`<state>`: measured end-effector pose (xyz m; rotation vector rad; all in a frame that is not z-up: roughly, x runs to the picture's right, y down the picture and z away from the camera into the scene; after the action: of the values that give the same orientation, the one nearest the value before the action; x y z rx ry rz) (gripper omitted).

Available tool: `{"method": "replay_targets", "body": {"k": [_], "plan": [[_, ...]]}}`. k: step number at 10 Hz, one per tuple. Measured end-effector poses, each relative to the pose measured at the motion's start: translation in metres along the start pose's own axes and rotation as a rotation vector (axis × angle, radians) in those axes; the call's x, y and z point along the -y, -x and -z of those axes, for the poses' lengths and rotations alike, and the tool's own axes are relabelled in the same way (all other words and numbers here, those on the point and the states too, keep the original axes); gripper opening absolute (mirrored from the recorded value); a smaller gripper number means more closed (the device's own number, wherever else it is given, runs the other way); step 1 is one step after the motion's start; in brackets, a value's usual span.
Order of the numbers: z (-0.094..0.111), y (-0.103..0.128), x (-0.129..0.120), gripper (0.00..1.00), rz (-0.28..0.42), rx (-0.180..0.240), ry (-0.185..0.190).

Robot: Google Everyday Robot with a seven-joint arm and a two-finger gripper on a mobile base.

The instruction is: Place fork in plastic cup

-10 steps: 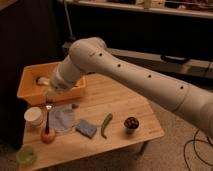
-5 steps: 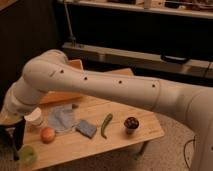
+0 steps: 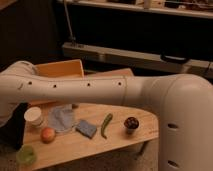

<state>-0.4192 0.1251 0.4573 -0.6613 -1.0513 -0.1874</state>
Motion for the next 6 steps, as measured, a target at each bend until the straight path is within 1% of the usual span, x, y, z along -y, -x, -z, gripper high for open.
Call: {"method": "replay_targets", "body": {"k": [1,3,5,6], "plan": [[-0.003,-0.005,0.007,0.00,0.006,0.008,0.005],[0.000,-0.025,0.026,0.00,0.008,0.012,0.009],[0.012,-0.056,0.053,0.00,-0.007,0.022,0.005],[0.015,-0.065,0.059,0.00,-0.013,0.027,0.004]]}}
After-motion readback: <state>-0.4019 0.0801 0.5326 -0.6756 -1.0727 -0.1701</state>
